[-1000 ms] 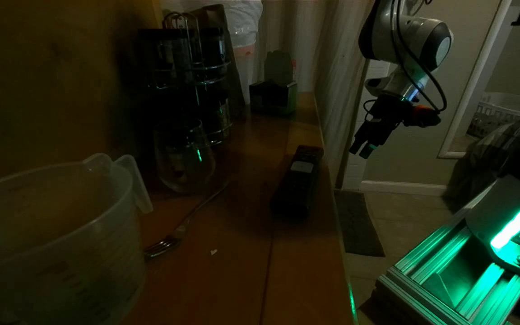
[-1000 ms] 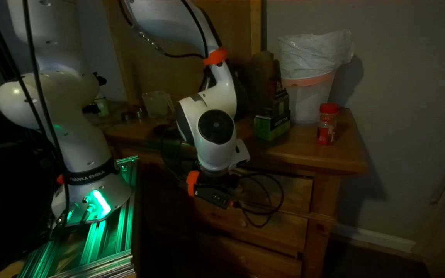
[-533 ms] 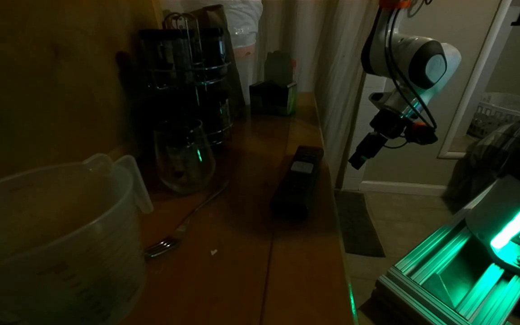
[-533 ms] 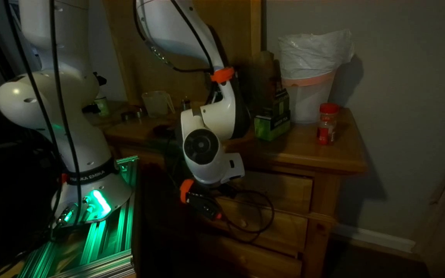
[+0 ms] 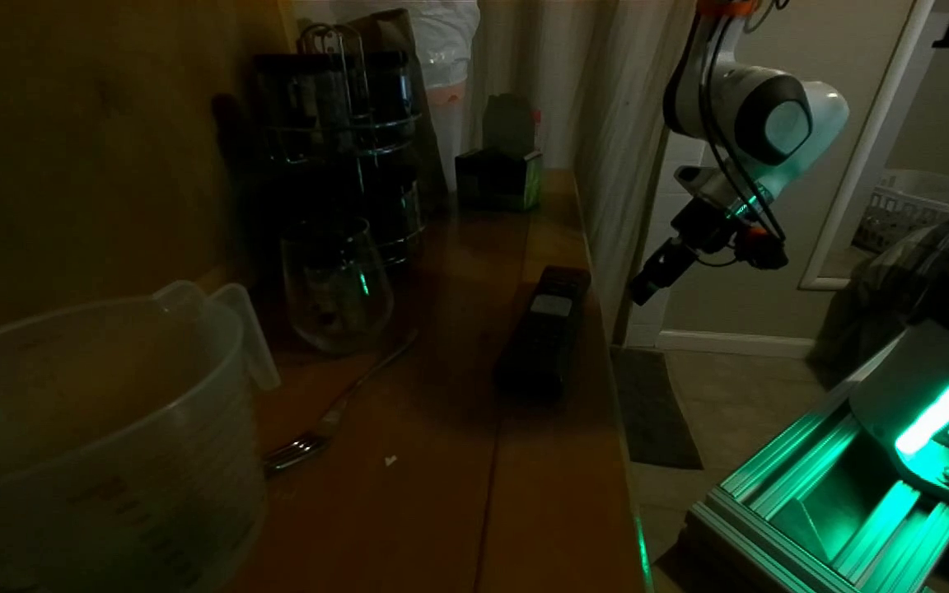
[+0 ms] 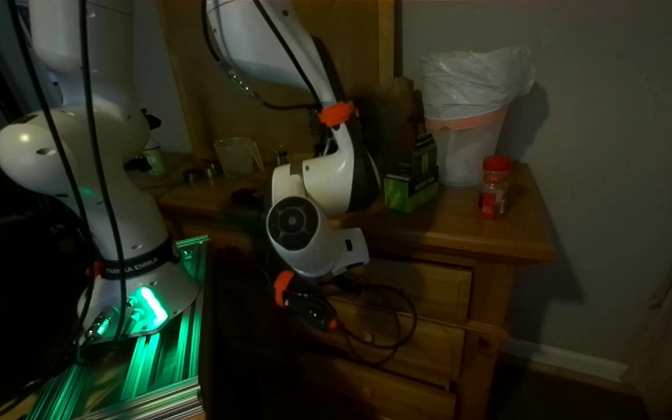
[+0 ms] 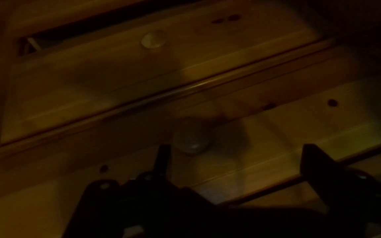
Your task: Open the topmost drawer on the right.
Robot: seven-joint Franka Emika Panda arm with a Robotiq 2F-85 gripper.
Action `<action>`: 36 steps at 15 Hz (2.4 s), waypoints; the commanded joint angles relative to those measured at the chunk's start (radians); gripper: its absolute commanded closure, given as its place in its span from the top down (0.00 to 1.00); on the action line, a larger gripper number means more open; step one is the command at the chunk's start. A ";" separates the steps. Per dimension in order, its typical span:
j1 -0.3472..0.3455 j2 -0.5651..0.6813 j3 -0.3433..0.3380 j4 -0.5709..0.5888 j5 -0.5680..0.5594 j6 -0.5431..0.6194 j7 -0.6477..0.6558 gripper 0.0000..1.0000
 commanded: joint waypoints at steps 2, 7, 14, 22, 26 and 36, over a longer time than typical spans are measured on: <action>0.023 0.016 -0.022 -0.006 0.335 -0.047 -0.325 1.00; 0.084 -0.069 -0.050 0.002 0.215 -0.075 -0.284 1.00; 0.160 -0.057 -0.024 0.006 0.091 -0.021 -0.298 1.00; 0.177 0.108 -0.027 0.053 0.269 0.130 -0.302 1.00; 0.173 0.136 -0.036 0.079 0.328 0.090 -0.306 1.00; 0.270 0.198 -0.112 0.109 0.379 0.047 -0.269 1.00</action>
